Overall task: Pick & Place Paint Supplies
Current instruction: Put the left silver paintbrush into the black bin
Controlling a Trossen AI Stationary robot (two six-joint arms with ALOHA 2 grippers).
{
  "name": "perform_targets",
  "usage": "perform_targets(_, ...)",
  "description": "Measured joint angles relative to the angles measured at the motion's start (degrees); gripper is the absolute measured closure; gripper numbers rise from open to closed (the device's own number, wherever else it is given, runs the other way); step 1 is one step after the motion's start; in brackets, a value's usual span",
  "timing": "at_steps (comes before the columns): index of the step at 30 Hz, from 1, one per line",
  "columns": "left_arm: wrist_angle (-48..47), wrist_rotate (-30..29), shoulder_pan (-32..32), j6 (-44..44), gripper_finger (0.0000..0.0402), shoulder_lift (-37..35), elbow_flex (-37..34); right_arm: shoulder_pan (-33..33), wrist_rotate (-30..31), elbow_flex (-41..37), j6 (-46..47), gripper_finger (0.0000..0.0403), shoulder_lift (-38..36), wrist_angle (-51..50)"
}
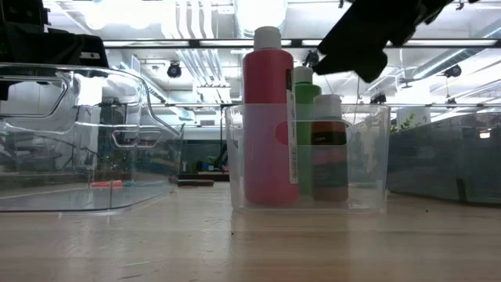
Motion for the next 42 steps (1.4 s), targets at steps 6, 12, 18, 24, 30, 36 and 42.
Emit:
perform_targets(6,0.0,0.0,0.0,0.0,0.0366,0.0,0.0,0.0,1.1,0.0,1.7,0.0226,-5.9,-4.5)
perform_targets(12,0.0,0.0,0.0,0.0,0.0366,0.0,0.0,0.0,6.8,-0.1,5.7,0.0226,-10.8,-11.3)
perform_targets(18,0.0,0.0,0.0,0.0,0.0366,0.0,0.0,-0.5,18.2,-0.1,12.8,0.0226,-14.9,-21.6)
perform_targets(24,0.0,0.0,0.0,0.0,0.0366,0.0,0.0,-5.1,18.5,-0.1,15.6,0.0226,-16.6,-31.3)
perform_targets(30,0.0,0.0,0.0,0.0,0.0366,0.0,0.0,-14.8,12.2,-0.1,14.3,0.0226,-16.9,-34.0)
perform_targets(36,0.0,0.0,0.0,0.0,0.0366,0.0,0.0,-26.7,4.5,0.0,8.9,0.0226,-16.9,-35.2)
perform_targets(42,0.0,0.0,0.0,0.0,0.0366,0.0,0.0,-37.6,-3.7,0.0,4.5,0.0226,-16.6,-35.1)
